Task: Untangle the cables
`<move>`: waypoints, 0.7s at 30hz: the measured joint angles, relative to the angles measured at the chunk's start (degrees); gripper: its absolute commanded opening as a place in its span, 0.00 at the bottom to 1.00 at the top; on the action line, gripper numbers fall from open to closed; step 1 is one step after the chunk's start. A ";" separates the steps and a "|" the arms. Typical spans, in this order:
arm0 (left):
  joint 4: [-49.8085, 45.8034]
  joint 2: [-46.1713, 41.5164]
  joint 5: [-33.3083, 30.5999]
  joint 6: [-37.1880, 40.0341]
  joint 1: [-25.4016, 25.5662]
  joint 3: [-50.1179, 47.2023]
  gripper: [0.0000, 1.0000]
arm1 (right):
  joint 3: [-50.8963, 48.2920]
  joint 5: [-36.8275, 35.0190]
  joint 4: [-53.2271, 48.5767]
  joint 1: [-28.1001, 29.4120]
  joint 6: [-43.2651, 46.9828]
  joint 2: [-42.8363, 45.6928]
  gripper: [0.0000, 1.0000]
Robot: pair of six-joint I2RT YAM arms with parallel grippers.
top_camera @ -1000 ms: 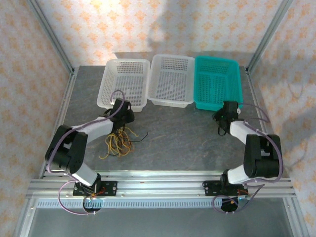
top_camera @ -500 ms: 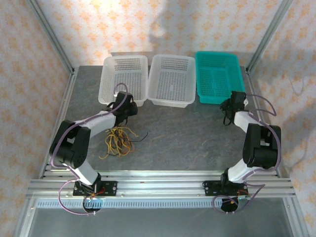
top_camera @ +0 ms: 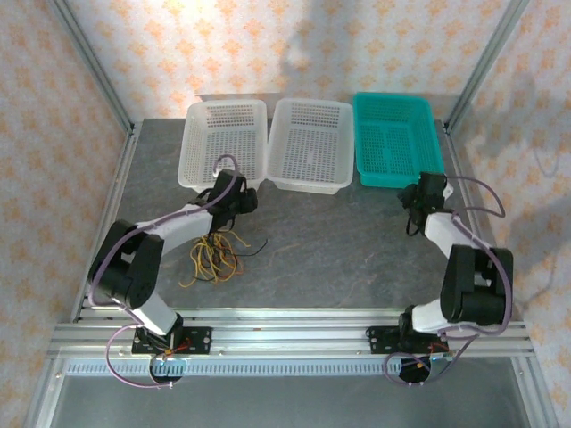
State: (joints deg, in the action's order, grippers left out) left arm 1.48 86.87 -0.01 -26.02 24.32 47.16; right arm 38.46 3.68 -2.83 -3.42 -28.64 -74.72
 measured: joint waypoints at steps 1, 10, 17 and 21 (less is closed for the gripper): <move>0.70 -1.70 0.17 -0.04 0.44 -1.29 0.69 | -1.18 -0.55 -0.33 1.70 0.20 2.10 0.49; 4.63 -7.04 1.38 -1.42 -1.27 -5.57 0.69 | -5.11 -2.45 3.93 24.96 0.17 5.62 0.47; 5.44 -9.29 3.21 -2.49 -7.56 -5.57 0.69 | -2.29 -2.69 12.57 31.28 -0.50 -8.07 0.46; 5.03 -12.09 3.63 -2.43 -9.44 -5.55 0.69 | 1.90 -3.80 15.56 31.23 -1.36 -14.14 0.46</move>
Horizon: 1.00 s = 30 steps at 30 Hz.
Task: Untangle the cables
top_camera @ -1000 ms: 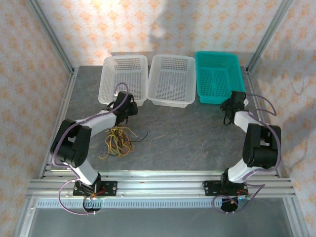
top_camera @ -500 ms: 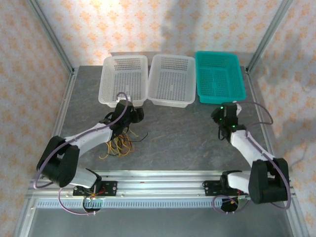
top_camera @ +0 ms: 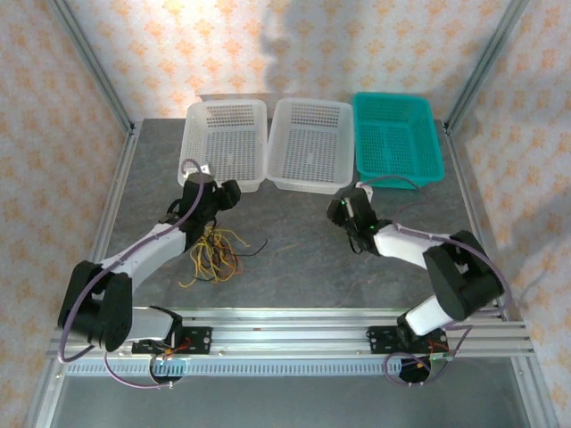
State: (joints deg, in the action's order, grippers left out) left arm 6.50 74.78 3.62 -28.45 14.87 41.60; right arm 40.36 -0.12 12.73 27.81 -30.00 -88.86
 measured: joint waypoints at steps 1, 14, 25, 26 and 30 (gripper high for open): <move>-0.20 -0.52 0.02 0.00 -0.35 0.00 0.69 | 1.27 -0.26 0.61 -0.02 -0.22 -1.25 0.46; -3.28 -2.82 0.22 0.02 -2.34 -0.85 0.70 | 10.34 -2.62 1.38 -5.25 -3.39 -9.14 0.46; -4.79 -1.22 1.05 0.98 -5.53 1.53 0.82 | 6.91 -2.40 -2.64 -5.20 -0.50 -0.20 0.59; -5.18 -1.25 1.11 1.20 -5.51 2.10 0.81 | 6.27 -2.54 -3.37 -5.03 0.42 1.88 0.62; -7.98 -2.73 0.31 1.95 -4.55 3.26 0.80 | 5.70 -2.47 -6.19 -2.75 4.90 7.58 0.63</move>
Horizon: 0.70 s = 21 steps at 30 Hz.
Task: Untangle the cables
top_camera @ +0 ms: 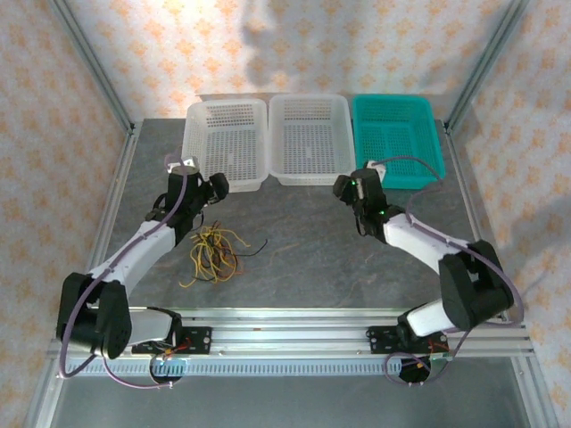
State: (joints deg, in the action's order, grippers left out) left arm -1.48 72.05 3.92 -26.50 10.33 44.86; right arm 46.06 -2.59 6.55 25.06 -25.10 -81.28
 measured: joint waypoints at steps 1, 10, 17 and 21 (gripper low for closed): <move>-1.46 -1.07 -0.66 0.02 0.72 0.00 0.80 | 0.00 0.35 -0.61 1.27 1.09 0.72 0.63; -18.05 -16.65 -10.99 -4.81 2.82 -3.02 0.99 | 0.00 5.51 -3.34 12.94 3.15 -0.61 0.62; -26.14 -26.80 -12.04 -14.51 3.19 -8.59 0.99 | 0.28 6.32 -3.56 16.17 0.90 -1.03 0.74; -25.73 -27.96 -8.76 -20.04 3.19 -15.19 0.99 | 0.70 5.14 -3.48 16.15 -0.20 3.26 0.93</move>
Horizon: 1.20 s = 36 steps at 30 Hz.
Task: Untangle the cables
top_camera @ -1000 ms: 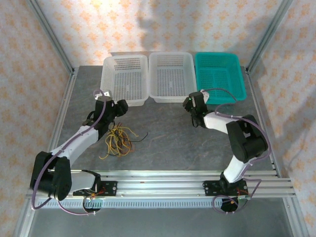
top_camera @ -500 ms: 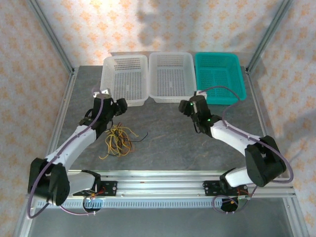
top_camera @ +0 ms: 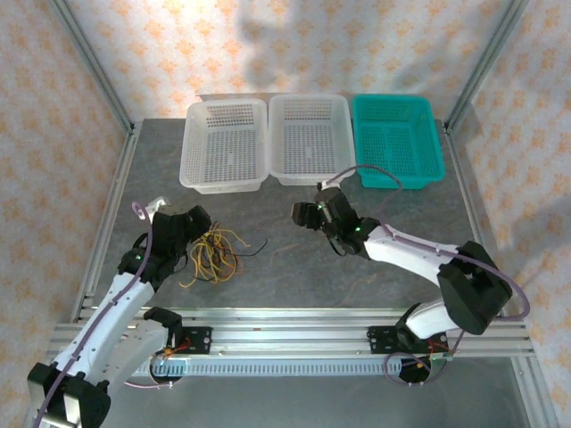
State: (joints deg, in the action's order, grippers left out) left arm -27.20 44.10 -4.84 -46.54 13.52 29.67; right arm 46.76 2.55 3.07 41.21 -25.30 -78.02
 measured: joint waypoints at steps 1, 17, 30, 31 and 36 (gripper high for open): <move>0.57 -0.31 0.94 -0.92 0.00 -1.95 0.99 | 0.22 -0.11 0.11 0.00 0.11 1.05 0.96; 12.41 5.84 10.58 -3.48 0.00 -9.60 0.99 | 2.36 -1.09 3.80 0.00 1.57 10.05 1.00; 24.24 15.34 19.67 -0.28 3.54 -9.92 0.99 | 1.97 -2.80 3.74 0.00 1.55 11.30 1.00; 25.18 16.31 20.09 0.07 4.63 -9.86 0.99 | 1.81 -3.26 3.69 0.00 1.51 11.58 1.00; 29.20 23.47 22.05 1.77 10.27 -6.84 0.99 | 1.09 -9.14 1.29 -0.17 -0.57 13.73 0.97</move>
State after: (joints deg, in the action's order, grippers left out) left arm 2.00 67.57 17.21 -44.77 23.79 22.83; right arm 47.86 -6.59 4.36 41.04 -25.87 -64.29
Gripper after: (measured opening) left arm 0.992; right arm 0.978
